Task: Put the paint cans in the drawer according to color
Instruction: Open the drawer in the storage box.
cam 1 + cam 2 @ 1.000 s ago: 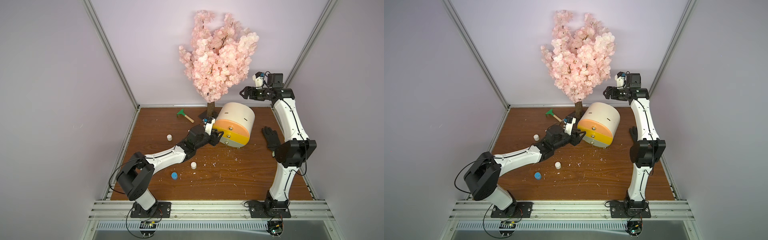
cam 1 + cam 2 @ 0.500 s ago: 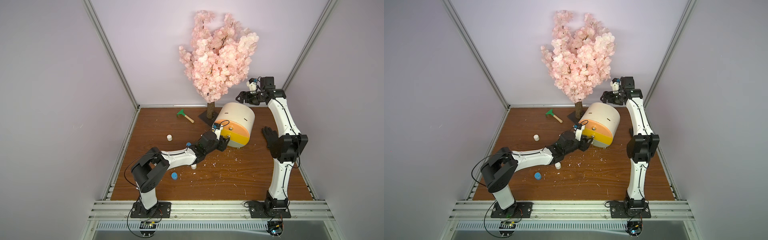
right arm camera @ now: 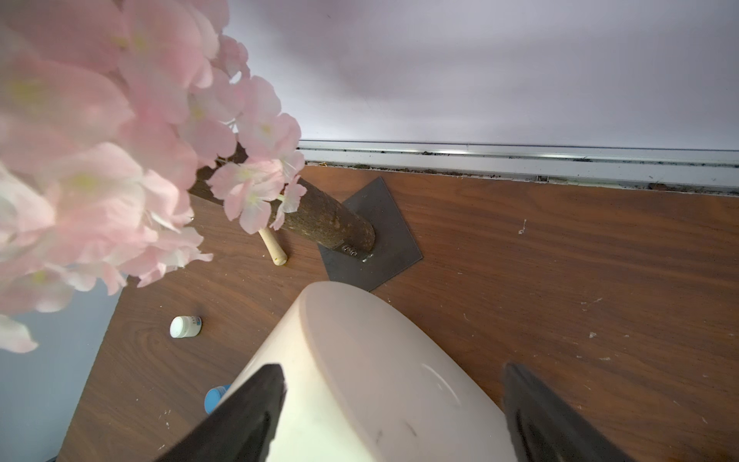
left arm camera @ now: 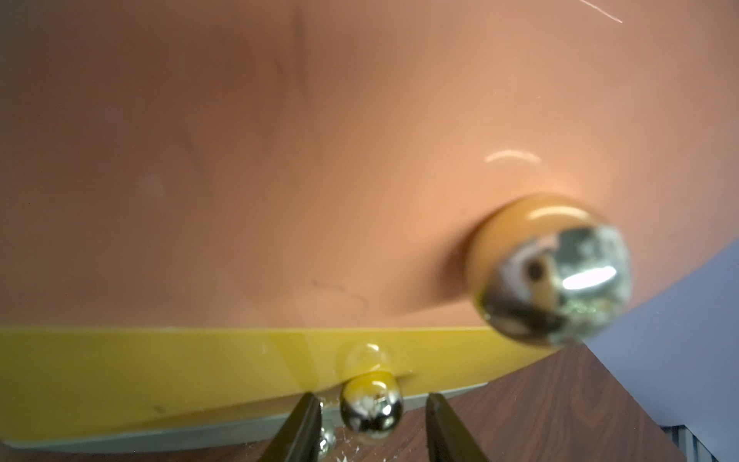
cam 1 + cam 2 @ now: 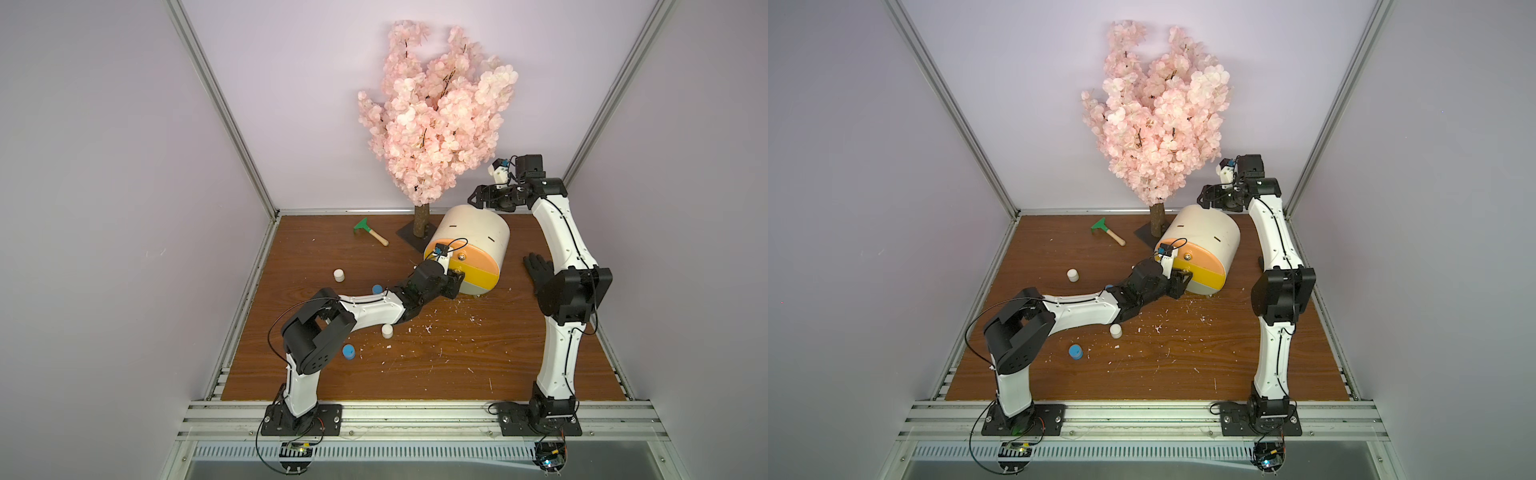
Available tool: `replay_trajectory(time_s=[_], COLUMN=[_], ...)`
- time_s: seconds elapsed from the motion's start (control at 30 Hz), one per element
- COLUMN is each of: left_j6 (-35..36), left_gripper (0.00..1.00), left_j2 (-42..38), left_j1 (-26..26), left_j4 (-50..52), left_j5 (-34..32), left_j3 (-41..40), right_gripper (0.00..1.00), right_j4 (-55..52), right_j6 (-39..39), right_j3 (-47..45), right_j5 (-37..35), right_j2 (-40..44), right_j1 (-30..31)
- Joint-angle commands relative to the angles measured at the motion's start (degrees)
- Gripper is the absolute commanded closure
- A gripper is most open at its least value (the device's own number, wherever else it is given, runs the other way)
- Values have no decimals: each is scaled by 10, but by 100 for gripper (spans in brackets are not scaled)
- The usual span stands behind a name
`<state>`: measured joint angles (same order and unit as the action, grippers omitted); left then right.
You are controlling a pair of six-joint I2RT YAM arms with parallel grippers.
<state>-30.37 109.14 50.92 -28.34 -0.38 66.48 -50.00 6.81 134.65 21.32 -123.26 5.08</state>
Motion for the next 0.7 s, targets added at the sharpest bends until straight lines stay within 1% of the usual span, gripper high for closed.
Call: replay_trajectory(time_s=[0.0,0.37,0.67], left_j6=[-8,-11,-13], left_gripper=[57,63,68], left_j2=[5,9,8], left_j1=[6,5,6], left_j4=[-3,-8,-8], left_j5=[-10,-7,-8], left_j3=[13,10,8], right_gripper=[9,9,9], right_j4=[9,25,29], right_j6=[-9,-8,-7], right_j3=[-9,-43,-46], right_j5=[7,9,4], right_j2=[29,43,47], right_j1=[2,2,2])
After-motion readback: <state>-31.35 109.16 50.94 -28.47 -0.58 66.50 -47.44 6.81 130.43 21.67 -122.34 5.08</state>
